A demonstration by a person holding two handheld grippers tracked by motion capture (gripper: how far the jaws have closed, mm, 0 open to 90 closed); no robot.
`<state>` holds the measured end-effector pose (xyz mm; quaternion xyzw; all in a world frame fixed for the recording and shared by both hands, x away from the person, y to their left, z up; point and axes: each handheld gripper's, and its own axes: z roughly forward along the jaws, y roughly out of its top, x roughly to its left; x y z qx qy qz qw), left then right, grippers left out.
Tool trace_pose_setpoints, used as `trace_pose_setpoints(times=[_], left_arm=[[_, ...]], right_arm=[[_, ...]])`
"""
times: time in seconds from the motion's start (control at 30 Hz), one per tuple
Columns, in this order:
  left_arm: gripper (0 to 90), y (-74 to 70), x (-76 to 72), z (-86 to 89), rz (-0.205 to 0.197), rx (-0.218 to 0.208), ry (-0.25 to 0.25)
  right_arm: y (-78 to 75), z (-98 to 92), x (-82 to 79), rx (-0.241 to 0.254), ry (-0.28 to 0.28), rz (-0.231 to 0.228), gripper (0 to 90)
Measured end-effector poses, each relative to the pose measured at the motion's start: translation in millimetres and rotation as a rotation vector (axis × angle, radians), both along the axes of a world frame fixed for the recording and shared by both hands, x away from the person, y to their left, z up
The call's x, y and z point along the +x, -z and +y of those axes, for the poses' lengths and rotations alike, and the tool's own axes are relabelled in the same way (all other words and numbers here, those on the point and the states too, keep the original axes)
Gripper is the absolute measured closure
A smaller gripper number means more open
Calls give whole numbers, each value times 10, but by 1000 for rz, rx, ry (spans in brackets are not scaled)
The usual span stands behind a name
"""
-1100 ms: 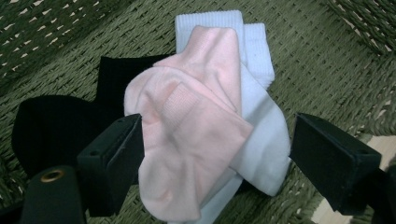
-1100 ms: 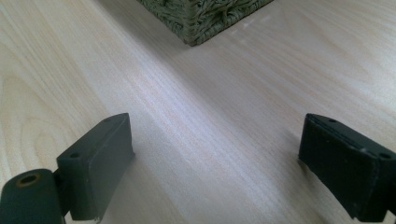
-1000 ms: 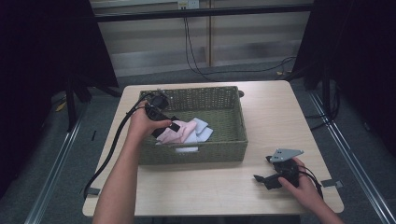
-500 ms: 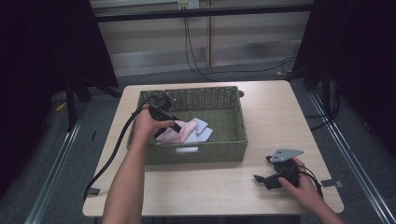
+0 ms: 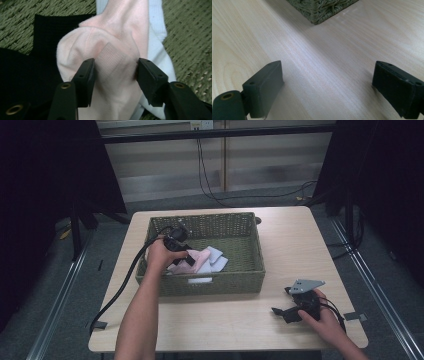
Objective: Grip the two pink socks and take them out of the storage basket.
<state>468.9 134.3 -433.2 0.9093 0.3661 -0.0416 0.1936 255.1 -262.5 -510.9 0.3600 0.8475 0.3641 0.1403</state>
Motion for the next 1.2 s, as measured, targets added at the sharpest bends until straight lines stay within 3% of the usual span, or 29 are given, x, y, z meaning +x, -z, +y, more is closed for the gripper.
trace_pose_setpoints(times=[0.07,0.1,0.3,0.63,1.2], left_arm=[[537,-2,1,1,-2,5,-1],[601,-7,0,4,-5,12,-1],[722,-57,-29,14,-12,26,-19],[747,-233,-52,127,4,13,-66],[718,-174,-52,79,11,12,-56]], right_arm=[[0,1,-1,1,0,1,90],[0,1,-1,2,-1,1,90],[0,1,-1,1,-3,1,90],[0,2,-3,2,-3,1,90],[0,1,-3,2,-4,1,90]])
